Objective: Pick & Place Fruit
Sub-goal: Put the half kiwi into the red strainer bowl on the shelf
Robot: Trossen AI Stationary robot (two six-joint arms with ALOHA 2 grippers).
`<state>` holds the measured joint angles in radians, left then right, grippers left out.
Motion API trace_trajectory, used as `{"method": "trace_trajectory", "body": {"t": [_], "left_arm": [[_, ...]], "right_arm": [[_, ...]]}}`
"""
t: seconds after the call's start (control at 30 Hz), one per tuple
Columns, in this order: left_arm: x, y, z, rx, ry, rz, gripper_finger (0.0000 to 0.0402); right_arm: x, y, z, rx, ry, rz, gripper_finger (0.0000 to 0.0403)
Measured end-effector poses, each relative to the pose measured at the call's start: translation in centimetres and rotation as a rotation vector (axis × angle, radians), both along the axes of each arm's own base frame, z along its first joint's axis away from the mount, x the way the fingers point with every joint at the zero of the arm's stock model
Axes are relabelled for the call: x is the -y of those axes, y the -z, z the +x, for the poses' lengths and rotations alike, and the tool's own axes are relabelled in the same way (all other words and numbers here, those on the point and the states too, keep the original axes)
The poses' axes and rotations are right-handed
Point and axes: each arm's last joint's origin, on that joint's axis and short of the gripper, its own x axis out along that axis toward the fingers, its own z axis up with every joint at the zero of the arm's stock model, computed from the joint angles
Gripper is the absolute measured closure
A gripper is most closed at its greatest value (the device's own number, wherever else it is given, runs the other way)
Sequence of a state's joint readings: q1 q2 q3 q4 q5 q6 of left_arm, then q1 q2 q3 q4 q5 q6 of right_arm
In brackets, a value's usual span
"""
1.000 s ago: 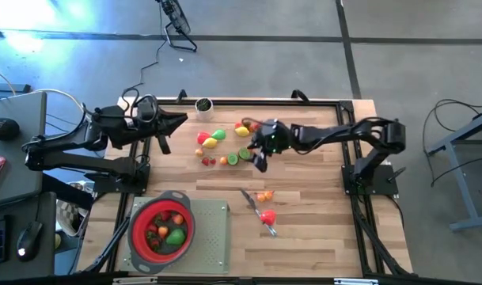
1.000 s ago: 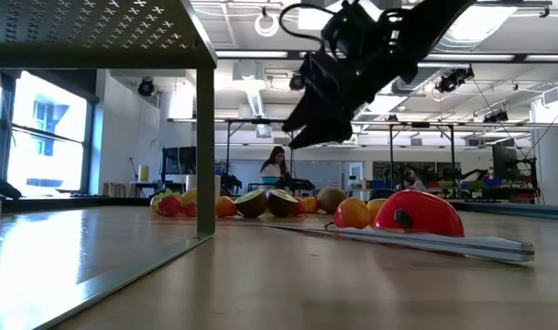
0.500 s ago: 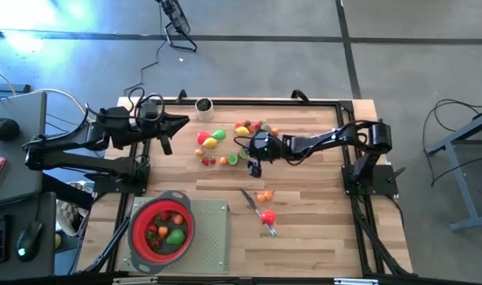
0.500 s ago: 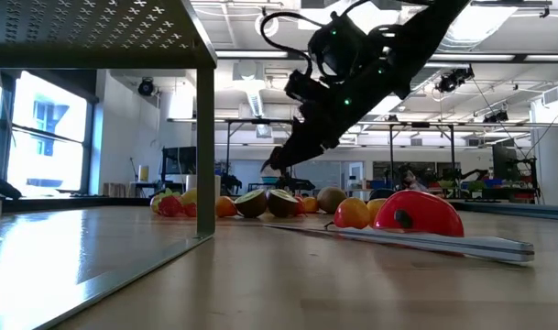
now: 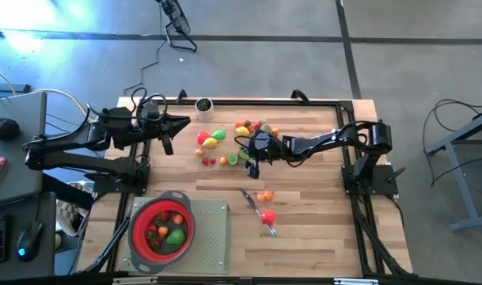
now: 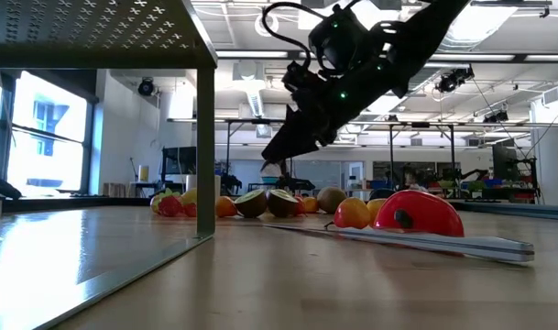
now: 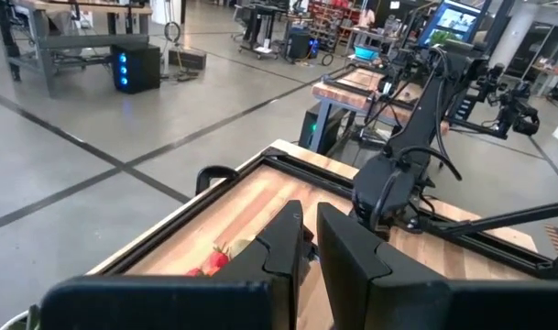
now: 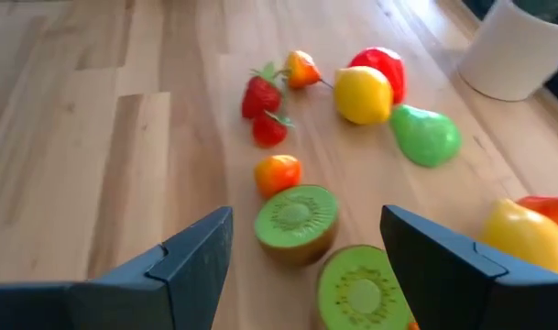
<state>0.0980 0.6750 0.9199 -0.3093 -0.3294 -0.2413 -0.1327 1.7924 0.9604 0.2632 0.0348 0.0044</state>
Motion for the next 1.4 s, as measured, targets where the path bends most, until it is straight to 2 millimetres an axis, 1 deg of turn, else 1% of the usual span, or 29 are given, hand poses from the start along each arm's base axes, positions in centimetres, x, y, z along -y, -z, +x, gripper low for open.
{"method": "trace_trajectory", "body": {"t": [0.17, 0.5, 0.63, 0.87, 0.97, 1.07, 1.17, 1.3, 1.4], "left_arm": [[0.0, 0.0, 0.0, 0.005, -0.001, 0.0, 0.0369], [0.0, -0.2, 0.0, 0.023, -0.006, 0.002, 0.0369], [0.0, -0.2, 0.0, 0.023, -0.006, 0.002, 0.0369], [0.0, -0.2, 0.0, 0.022, -0.005, 0.002, 0.0369], [0.0, -0.2, 0.0, 0.022, -0.005, 0.002, 0.0369], [0.0, -0.2, 0.1, 0.02, -0.005, 0.002, 0.0369], [0.0, -0.2, 0.1, 0.02, -0.005, 0.002, 0.0369], [0.0, -0.2, 0.1, 0.02, -0.005, -0.002, 0.0369], [0.0, -0.2, 0.1, 0.021, -0.005, -0.004, 0.0369]], "right_arm": [[-0.1, 0.0, 0.0, -0.004, -0.018, 0.001, 0.0133], [0.0, 0.1, -0.1, -0.014, 0.01, -0.011, 0.0129], [0.0, 0.2, -0.1, -0.024, 0.007, -0.011, 0.0109], [0.1, 0.3, -0.2, -0.041, 0.012, -0.01, 0.0054], [0.5, 0.3, -0.3, -0.045, 0.016, -0.003, 0.0046], [1.2, 0.4, -0.5, -0.052, 0.027, 0.001, 0.0048], [2.1, 0.9, -0.5, -0.055, 0.014, 0.032, 0.0054], [3.1, 2.6, -0.5, -0.093, -0.015, 0.085, 0.0056], [3.2, 3.8, -0.3, -0.114, -0.018, 0.088, 0.0057]]}}
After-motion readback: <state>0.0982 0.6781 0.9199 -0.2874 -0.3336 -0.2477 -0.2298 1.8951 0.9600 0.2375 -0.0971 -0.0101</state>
